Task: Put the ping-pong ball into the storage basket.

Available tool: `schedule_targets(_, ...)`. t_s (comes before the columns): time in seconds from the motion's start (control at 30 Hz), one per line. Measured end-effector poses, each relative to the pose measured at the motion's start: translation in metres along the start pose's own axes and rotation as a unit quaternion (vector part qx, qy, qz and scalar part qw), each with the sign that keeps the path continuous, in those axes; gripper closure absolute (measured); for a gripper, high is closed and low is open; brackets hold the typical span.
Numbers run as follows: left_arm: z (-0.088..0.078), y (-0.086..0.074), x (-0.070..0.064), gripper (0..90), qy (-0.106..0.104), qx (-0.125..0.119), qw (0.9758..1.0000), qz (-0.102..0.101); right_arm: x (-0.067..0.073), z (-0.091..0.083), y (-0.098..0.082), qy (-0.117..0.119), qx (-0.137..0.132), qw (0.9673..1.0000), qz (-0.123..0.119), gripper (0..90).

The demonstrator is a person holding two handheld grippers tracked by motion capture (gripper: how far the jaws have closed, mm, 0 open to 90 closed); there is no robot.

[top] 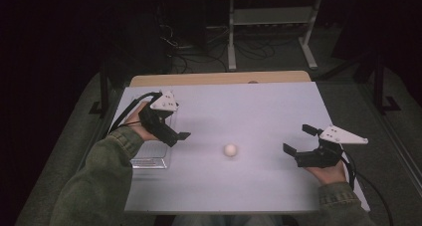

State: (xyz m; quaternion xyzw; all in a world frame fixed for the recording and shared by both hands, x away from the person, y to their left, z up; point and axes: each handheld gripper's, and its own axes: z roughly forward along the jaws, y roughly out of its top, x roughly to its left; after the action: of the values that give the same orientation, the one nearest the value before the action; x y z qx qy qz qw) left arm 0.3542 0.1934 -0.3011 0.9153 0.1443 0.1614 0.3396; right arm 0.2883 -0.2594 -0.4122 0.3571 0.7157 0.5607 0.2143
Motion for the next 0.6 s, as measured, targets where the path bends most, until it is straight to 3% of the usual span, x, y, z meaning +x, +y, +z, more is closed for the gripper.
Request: schedule_targets(0.6,0.019,0.010,0.008,0.0,-0.027,0.038,0.9989,0.008,0.000,0.000,-0.001,0.002,0.001,1.0000,0.000,0.0)
